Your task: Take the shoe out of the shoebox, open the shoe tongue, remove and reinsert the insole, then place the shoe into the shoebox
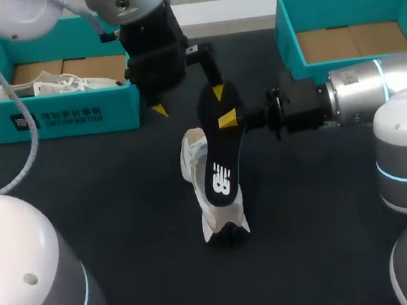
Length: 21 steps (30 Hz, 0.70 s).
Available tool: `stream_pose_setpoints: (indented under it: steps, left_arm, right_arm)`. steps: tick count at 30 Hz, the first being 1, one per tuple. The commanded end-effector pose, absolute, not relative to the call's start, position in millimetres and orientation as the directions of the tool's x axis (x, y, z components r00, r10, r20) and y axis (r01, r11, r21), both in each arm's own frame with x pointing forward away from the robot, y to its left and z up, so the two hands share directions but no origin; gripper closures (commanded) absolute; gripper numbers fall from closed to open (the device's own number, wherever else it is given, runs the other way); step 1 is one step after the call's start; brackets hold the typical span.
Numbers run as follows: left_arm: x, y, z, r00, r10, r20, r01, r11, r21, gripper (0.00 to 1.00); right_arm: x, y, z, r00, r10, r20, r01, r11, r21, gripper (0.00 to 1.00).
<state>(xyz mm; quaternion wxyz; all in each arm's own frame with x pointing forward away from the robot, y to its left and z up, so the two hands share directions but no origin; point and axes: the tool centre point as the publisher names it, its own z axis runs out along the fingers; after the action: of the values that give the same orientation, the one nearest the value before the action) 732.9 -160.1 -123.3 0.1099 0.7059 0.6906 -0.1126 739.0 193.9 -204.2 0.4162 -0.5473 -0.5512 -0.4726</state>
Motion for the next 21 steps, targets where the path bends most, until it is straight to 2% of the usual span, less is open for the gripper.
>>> stream_pose_setpoints:
  steps: [1,6,9,16,21]
  left_arm:
    - [723.5,-136.0,-131.5,0.037,0.567,-0.823,0.999,-0.04,0.017,0.0]
    - [721.2,-129.7,-133.5,0.02,0.48,-0.877,0.999,-0.036,0.004,0.0]
    - [721.5,-132.3,-132.2,0.018,0.553,-0.833,1.0,-0.02,0.009,0.0]
    - [721.5,-132.3,-132.2,0.018,0.553,-0.833,1.0,-0.02,0.009,0.0]
    - [721.5,-132.3,-132.2,0.018,0.553,-0.833,1.0,-0.02,0.009,0.0]
  right_arm:
    - [735.7,191.5,-202.8,-0.053,0.212,0.976,0.996,-0.052,0.066,1.0]
    - [735.1,190.7,-202.7,-0.049,0.215,0.975,0.997,-0.054,0.062,1.0]
    - [734.9,190.1,-202.6,-0.048,0.215,0.975,0.997,-0.055,0.061,1.0]
    - [733.6,187.7,-201.7,-0.041,0.217,0.975,0.997,-0.061,0.055,1.0]
    - [730.7,186.6,-197.0,-0.019,0.138,0.99,0.994,-0.108,0.034,1.0]
